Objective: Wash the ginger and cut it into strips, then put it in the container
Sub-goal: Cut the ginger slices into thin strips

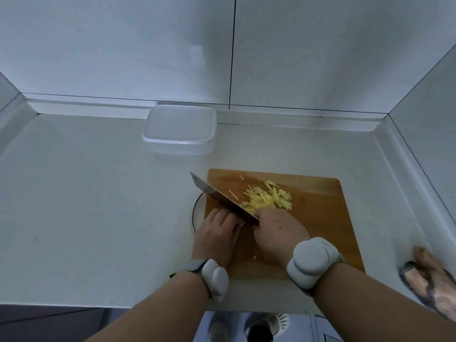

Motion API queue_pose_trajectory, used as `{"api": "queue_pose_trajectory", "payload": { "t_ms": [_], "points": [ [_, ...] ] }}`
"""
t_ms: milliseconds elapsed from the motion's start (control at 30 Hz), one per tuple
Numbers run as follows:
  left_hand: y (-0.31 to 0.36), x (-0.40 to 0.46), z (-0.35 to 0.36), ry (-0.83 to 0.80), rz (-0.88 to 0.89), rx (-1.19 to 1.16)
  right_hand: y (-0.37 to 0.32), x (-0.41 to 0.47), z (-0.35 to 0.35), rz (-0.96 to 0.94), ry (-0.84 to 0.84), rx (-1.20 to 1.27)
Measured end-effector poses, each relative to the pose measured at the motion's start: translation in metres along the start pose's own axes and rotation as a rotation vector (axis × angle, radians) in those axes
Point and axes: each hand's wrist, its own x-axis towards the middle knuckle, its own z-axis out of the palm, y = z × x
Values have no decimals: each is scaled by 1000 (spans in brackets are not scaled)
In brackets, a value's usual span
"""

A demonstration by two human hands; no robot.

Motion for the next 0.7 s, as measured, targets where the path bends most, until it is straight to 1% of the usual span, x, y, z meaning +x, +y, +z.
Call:
{"api": "queue_pose_trajectory", "payload": {
  "t_ms": [100,233,400,533,700],
  "points": [
    [1,0,-1,-15,-4,5,2,-2,-3,12,22,-7],
    [-1,-1,0,-19,7,2,1,1,0,13,-11,-7],
    [-1,-1,-1,-28,-3,-19,3,2,-3,-4,11,-17],
    [-1,1,-1,-21,-3,-19,4,4,-1,16,-18,16],
    [-3,-2,-1,-24,7,-29,1,5,3,-6,-5,41]
  ]
}}
